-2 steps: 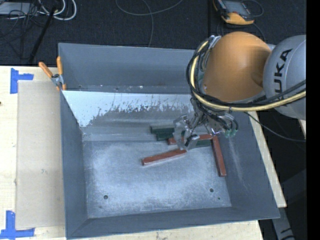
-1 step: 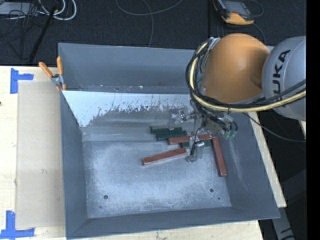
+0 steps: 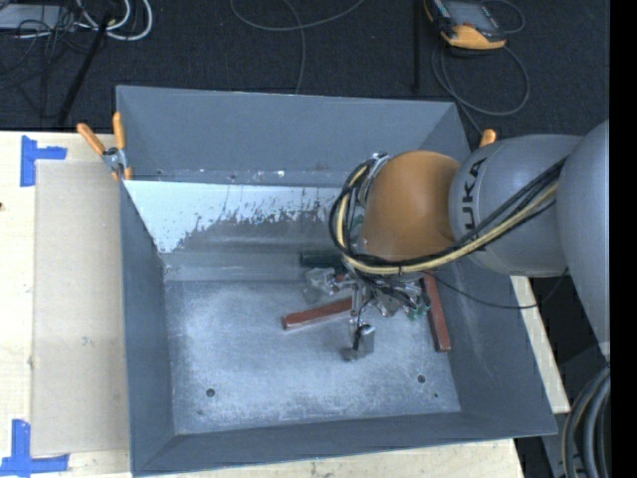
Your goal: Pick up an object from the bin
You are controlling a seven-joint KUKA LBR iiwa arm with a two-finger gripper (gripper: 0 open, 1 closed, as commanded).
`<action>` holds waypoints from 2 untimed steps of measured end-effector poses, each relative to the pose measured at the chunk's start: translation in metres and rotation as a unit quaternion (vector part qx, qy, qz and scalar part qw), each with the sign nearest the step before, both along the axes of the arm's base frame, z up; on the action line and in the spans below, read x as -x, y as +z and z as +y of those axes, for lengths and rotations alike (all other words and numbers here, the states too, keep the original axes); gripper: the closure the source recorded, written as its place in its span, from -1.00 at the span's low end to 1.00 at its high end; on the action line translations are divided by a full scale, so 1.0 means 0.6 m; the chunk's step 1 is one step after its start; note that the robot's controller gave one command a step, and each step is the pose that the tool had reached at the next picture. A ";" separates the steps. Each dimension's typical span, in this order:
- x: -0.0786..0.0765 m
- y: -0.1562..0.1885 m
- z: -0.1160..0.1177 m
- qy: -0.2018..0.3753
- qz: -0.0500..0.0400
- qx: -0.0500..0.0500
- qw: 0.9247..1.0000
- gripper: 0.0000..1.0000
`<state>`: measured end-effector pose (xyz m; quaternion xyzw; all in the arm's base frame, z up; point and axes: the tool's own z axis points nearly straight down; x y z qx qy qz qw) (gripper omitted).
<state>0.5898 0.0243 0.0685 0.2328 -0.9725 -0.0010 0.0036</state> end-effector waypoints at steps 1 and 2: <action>-0.003 0.008 0.000 -0.001 -0.004 0.000 1.000 1.00; 0.001 0.304 -0.022 0.078 -0.009 0.000 0.997 1.00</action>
Offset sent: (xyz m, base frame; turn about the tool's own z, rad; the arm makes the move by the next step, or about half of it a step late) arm 0.0000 0.0000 0.0000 0.0000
